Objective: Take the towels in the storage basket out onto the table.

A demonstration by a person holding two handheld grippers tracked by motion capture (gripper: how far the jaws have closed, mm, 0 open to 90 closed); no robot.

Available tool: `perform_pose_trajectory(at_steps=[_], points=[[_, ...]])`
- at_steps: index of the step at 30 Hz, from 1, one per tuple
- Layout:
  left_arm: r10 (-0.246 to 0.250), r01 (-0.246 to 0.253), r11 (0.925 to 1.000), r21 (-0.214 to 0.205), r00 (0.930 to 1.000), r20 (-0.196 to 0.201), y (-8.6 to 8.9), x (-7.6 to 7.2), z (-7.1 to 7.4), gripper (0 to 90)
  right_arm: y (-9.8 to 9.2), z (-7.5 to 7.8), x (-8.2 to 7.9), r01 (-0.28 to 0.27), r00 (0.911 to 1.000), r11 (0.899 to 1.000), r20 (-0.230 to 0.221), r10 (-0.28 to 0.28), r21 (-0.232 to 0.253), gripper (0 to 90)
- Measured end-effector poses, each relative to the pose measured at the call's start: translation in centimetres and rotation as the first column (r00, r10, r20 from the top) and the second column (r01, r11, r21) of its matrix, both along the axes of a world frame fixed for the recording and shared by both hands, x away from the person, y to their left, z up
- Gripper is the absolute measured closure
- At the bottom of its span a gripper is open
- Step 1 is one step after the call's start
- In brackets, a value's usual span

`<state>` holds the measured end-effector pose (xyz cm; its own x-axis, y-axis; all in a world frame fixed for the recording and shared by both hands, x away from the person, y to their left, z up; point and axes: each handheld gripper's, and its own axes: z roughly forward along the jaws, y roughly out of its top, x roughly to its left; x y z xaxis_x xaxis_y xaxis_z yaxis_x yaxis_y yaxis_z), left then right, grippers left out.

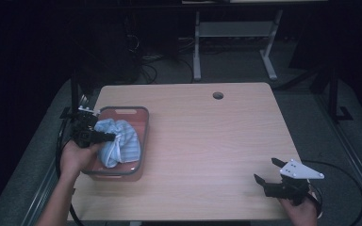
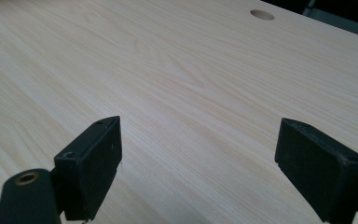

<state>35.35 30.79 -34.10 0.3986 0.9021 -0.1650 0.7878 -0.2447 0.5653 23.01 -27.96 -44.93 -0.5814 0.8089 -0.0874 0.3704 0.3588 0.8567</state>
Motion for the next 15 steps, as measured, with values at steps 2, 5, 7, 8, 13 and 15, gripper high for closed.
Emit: perform_pose_trajectory(at_steps=[2,5,7,8,13,15], points=[[0.001,-0.001,0.9997,-0.026,0.9999,0.011,0.3,-0.2,0.6,69.3,0.0,0.0,0.0,0.001,1.0000,1.000,-0.002,-0.001,-0.001,14.2],[-0.001,0.002,0.9985,-0.054,0.9996,0.029,0.7,-0.5,1.4,69.3,0.0,0.0,0.0,0.001,1.0000,1.000,0.000,-0.001,-0.001,14.2],[0.004,0.000,0.9970,-0.077,0.9990,0.044,0.9,-0.7,2.0,69.2,0.1,0.0,0.1,0.001,1.0000,1.000,-0.001,-0.001,-0.002,14.2],[0.003,0.001,0.9964,-0.085,0.9989,0.047,1.1,-0.8,2.2,69.2,0.0,0.0,0.1,0.002,1.0000,1.000,0.000,-0.002,-0.002,14.2],[0.010,-0.001,0.9903,-0.139,0.9978,0.066,1.9,-1.1,3.2,69.0,0.0,0.0,0.1,0.002,1.0000,1.000,-0.001,-0.002,-0.003,14.2],[0.018,-0.006,0.9876,-0.157,0.9969,0.077,2.1,-1.3,3.6,69.0,0.0,0.0,0.1,0.001,1.0000,1.000,-0.003,-0.001,-0.002,14.2]])
